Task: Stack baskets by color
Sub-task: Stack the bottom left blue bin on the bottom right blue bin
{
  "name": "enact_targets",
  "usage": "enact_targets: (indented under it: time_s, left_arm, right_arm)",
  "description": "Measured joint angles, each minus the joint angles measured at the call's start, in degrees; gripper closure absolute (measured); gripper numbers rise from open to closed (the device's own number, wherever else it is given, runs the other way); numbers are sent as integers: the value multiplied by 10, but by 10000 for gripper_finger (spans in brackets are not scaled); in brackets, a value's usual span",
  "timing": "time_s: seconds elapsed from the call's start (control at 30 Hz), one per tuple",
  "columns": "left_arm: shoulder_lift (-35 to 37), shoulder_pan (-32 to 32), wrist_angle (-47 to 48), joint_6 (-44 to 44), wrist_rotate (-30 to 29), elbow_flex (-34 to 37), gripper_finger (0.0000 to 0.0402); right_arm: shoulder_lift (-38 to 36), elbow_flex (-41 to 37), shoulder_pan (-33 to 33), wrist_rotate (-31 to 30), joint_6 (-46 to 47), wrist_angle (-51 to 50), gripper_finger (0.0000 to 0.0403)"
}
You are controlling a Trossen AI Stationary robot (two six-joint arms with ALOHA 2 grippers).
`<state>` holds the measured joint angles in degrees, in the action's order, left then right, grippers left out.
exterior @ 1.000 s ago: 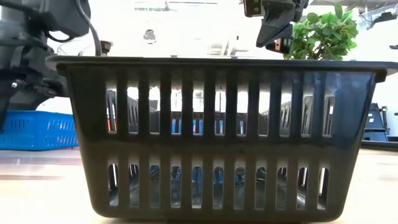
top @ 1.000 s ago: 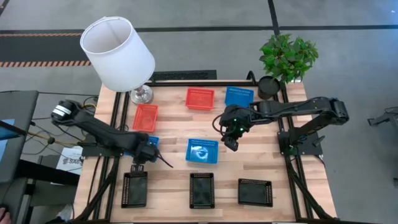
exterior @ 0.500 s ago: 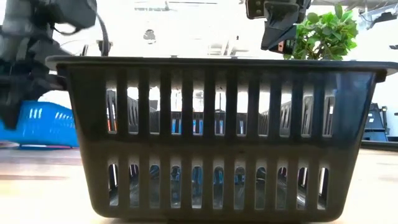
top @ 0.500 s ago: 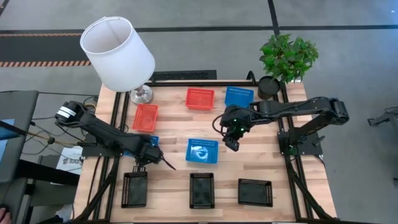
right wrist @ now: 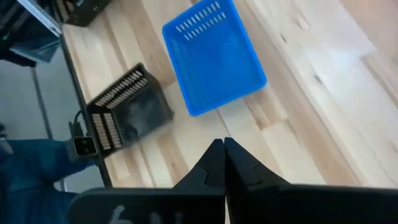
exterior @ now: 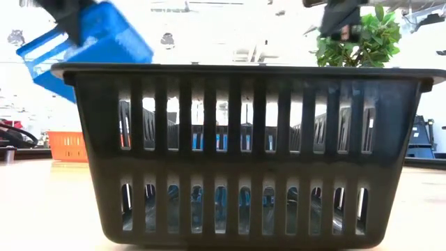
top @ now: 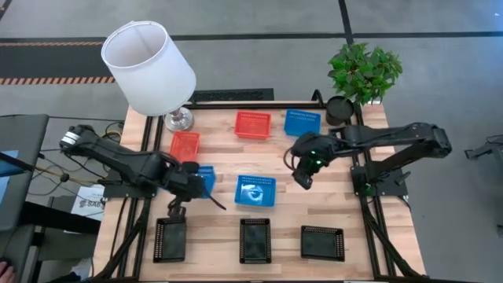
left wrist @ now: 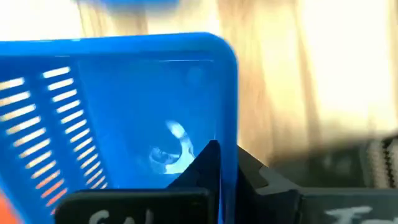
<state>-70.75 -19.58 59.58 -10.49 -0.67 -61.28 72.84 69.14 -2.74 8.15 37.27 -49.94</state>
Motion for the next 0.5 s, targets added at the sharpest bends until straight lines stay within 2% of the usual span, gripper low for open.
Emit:
enact_targets:
  time_s: [0.13,0.27,0.37,0.5]
  left_arm:
    - [-9,11,-111,2,-1,-18,402]
    - [-71,23,-209,0,-29,-51,401]
    - [-148,33,-231,-7,-64,-115,401]
    - [-255,49,-200,-7,-90,-225,401]
  right_arm:
    - [-34,-1,-50,-59,32,-47,393]
    - [-68,0,-101,-112,32,-89,393]
    - [-96,0,-134,-128,33,-139,393]
    - [-136,0,-166,-131,14,-186,393]
